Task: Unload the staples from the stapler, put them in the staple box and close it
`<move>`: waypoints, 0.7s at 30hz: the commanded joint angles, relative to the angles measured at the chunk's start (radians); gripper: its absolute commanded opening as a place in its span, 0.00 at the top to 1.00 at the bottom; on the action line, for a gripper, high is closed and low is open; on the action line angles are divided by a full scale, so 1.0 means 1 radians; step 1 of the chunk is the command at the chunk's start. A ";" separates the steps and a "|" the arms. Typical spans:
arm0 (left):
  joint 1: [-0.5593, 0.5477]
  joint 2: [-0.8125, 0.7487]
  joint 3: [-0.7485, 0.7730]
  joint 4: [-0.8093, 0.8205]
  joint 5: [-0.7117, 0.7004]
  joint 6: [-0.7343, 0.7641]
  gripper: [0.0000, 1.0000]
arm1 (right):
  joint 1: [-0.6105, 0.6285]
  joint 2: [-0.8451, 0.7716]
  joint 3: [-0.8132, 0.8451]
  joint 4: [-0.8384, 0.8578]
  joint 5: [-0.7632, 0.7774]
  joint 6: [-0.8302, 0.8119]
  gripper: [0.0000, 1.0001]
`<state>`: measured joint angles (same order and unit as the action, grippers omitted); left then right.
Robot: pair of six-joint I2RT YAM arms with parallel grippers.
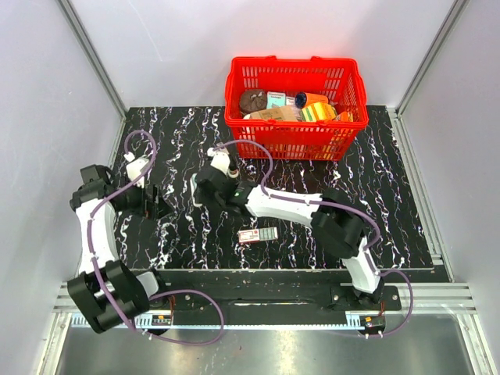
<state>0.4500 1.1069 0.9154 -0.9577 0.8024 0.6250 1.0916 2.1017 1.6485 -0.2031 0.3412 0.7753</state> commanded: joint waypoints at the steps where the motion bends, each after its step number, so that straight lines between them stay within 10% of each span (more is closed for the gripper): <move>1: -0.017 0.082 0.072 -0.116 0.211 0.182 0.04 | -0.001 -0.118 -0.068 0.273 -0.048 0.087 1.00; 13: -0.128 0.169 0.057 -0.027 0.232 0.148 0.07 | -0.002 -0.161 -0.213 0.516 -0.116 0.220 1.00; 21: -0.135 0.226 0.031 0.072 0.238 0.107 0.29 | -0.002 -0.175 -0.268 0.576 -0.166 0.254 1.00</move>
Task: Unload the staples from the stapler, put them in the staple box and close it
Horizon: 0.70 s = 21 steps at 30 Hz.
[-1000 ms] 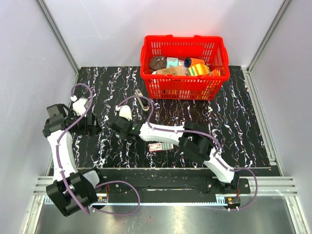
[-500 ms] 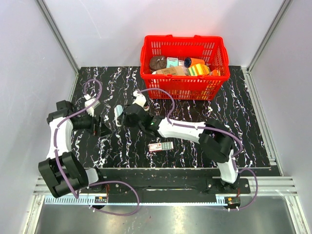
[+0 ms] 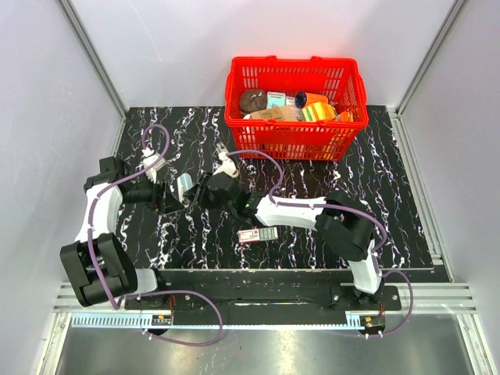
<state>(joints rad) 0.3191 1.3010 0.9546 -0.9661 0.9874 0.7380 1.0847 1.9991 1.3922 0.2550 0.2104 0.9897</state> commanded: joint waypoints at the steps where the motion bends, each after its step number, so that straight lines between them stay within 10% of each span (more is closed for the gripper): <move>1: -0.005 0.038 -0.010 0.092 0.054 -0.012 0.31 | 0.004 -0.074 -0.018 0.121 -0.042 0.044 1.00; 13: -0.037 0.015 -0.066 0.161 0.037 -0.032 0.38 | 0.009 -0.080 -0.042 0.173 -0.049 0.046 1.00; 21: -0.037 0.014 -0.091 0.210 0.013 -0.054 0.62 | 0.017 -0.077 -0.053 0.187 -0.059 0.047 1.00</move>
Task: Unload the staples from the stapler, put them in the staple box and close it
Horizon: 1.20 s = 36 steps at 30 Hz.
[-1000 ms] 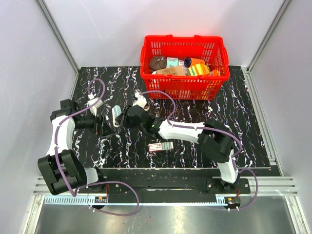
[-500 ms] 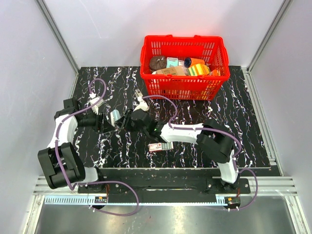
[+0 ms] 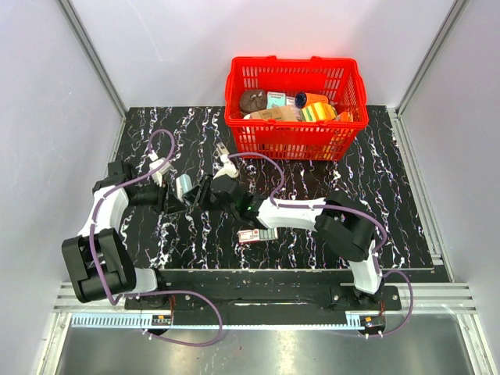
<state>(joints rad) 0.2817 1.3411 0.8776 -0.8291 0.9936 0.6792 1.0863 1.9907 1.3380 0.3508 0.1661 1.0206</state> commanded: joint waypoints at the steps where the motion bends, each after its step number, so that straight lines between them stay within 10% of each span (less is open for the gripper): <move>1: -0.001 -0.026 -0.015 0.076 0.008 0.003 0.65 | 0.017 -0.067 -0.002 0.093 -0.017 0.015 1.00; 15: 0.001 -0.120 -0.068 0.217 -0.090 -0.056 0.94 | 0.020 -0.086 -0.056 0.100 -0.020 0.015 1.00; 36: -0.001 -0.118 -0.066 0.428 -0.259 -0.084 1.00 | 0.007 -0.162 -0.180 0.027 -0.200 -0.118 1.00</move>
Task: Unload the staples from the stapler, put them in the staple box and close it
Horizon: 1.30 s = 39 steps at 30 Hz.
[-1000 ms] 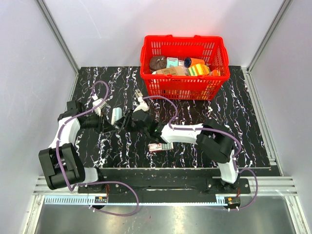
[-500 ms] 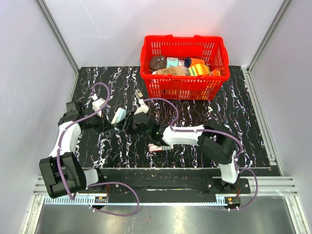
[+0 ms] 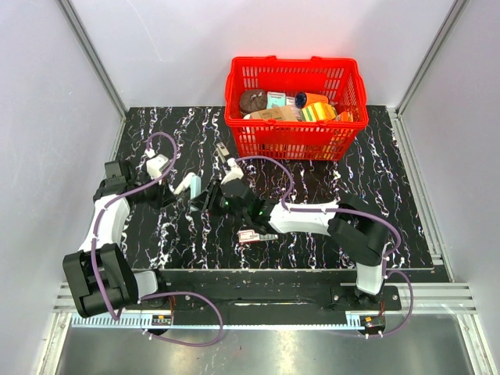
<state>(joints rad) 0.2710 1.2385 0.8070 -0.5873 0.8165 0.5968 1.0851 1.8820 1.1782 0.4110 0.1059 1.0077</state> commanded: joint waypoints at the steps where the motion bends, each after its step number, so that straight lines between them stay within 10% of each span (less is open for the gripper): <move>1: 0.008 -0.023 -0.005 0.205 -0.094 0.001 1.00 | 0.006 -0.054 -0.019 -0.038 -0.171 -0.135 1.00; 30: -0.213 -0.224 -0.362 0.854 -0.545 0.230 1.00 | 0.007 -0.026 0.035 -0.136 -0.298 -0.414 1.00; 39: -0.251 -0.249 -0.286 0.657 -0.482 0.137 0.95 | 0.007 -0.017 0.049 -0.120 -0.295 -0.377 1.00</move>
<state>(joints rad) 0.0288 1.0187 0.4328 0.0750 0.3344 0.8032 1.0657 1.8805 1.1839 0.2844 -0.0841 0.6228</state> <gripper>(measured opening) 0.172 0.385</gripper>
